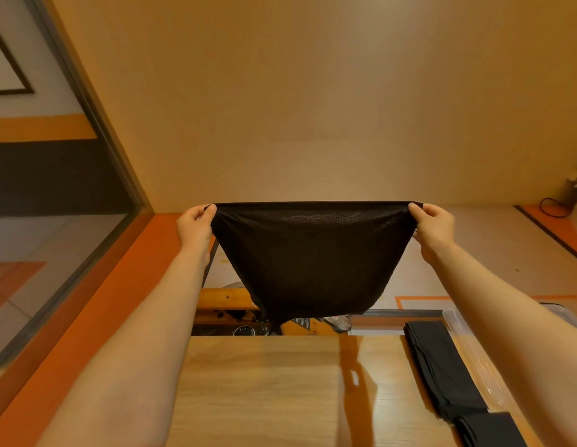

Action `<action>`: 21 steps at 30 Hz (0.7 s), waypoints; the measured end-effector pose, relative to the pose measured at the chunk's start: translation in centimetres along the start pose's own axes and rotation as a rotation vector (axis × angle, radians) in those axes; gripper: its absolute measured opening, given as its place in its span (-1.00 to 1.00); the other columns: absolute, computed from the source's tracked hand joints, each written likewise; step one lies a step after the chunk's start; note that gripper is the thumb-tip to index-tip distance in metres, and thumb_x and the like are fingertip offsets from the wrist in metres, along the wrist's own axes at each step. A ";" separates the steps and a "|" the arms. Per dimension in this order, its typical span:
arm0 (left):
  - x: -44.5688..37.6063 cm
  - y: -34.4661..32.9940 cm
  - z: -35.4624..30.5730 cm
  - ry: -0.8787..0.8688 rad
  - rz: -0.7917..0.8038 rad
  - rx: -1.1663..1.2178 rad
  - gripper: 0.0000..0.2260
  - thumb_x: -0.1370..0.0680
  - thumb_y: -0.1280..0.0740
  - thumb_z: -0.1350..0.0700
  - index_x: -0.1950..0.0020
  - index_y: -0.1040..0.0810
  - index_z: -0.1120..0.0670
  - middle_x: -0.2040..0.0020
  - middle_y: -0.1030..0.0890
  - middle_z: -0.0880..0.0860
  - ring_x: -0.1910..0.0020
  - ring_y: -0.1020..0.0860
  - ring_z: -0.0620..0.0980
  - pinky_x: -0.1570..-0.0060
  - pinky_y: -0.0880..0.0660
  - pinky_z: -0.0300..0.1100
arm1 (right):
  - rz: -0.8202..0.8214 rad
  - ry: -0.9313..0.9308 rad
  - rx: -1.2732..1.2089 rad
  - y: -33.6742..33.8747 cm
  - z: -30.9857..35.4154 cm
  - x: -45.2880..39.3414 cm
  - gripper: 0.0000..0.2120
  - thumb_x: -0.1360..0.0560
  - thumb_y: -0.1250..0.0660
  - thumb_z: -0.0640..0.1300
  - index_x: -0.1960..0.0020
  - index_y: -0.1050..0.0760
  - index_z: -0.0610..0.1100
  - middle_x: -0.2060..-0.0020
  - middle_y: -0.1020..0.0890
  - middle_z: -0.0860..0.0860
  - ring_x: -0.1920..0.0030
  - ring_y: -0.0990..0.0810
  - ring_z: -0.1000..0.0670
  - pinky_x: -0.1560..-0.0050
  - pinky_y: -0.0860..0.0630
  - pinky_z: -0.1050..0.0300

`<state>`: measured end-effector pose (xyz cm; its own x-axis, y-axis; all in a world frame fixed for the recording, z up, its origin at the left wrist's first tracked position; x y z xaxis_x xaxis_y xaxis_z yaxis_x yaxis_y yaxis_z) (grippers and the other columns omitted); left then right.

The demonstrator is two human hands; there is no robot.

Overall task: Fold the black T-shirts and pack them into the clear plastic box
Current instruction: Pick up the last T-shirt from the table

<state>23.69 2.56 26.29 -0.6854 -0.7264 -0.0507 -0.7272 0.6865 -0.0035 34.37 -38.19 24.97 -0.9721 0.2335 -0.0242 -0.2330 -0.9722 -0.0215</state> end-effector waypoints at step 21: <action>11.4 10.1 11.3 0.234 0.075 -0.100 -0.80 -0.62 -0.28 0.12 -0.19 -0.56 0.16 -0.04 -0.56 0.00 -0.08 -0.52 0.01 0.05 -0.51 -0.14 | 0.042 -0.222 0.153 5.7 -11.6 16.1 -0.79 -0.62 -0.26 -0.09 -0.04 -0.57 -0.22 0.10 -0.62 -0.14 0.05 -0.60 -0.10 0.15 -0.57 0.04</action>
<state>8.99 1.58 14.37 -0.7191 -0.6698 0.1851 -0.6661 0.7403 0.0910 17.76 -39.84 12.86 -0.9594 0.2004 0.1985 -0.1776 -0.9759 0.1270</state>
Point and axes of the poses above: each hand's wrist, its own x-axis away from the middle knuckle, its own y-axis out of the back of the hand, z = x × y, the point moved 1 cm from there along -x, towards the middle knuckle
